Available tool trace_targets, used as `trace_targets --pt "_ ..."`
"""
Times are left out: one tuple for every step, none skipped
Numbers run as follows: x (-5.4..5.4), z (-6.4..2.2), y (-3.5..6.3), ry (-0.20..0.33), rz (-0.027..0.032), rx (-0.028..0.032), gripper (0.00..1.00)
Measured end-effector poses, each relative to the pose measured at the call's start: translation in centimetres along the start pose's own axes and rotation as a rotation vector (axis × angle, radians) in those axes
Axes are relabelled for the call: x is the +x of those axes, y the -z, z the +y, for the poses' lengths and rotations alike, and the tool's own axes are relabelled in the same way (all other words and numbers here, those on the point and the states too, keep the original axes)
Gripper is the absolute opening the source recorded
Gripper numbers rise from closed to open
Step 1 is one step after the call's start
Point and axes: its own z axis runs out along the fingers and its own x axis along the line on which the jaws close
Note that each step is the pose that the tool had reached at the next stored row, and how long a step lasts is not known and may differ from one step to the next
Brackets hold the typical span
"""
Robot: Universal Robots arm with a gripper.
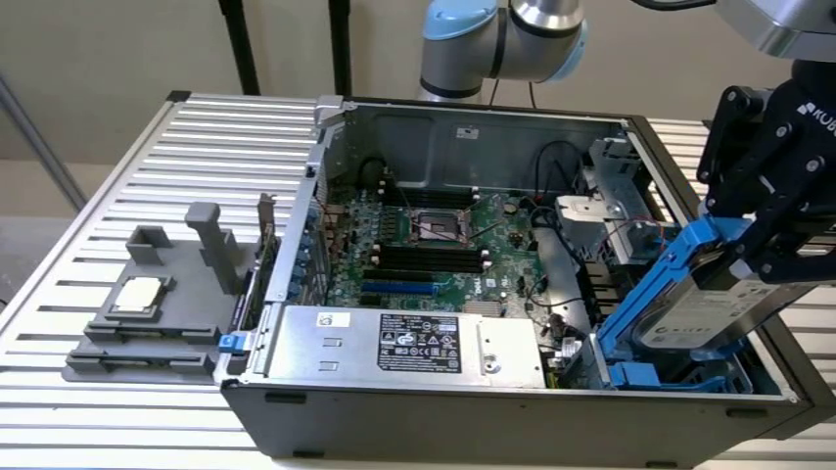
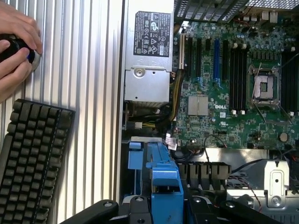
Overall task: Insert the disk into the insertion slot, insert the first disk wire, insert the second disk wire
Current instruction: 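Insert the disk into the insertion slot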
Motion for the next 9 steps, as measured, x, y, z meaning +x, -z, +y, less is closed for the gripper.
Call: trace_targets --pt "0.00 -0.01 -0.04 0.001 -0.0011 -0.0001 0.32" --pt "0.01 -0.02 -0.08 0.001 -0.0022 -0.0001 0.32" --pt "0.01 -0.03 -0.10 0.002 -0.0030 -0.0002 0.32" --pt "0.01 -0.04 -0.12 0.002 -0.0036 -0.0003 0.32" --pt "0.01 -0.04 -0.17 0.003 -0.0045 -0.0003 0.32" --pt "0.02 -0.05 -0.21 0.004 -0.0054 -0.0003 0.32" --pt "0.02 -0.06 -0.25 0.004 -0.0062 -0.0004 0.32" --pt "0.02 -0.08 -0.27 0.005 -0.0066 -0.0004 0.32" --pt "0.03 -0.09 -0.31 0.006 -0.0073 -0.0005 0.32"
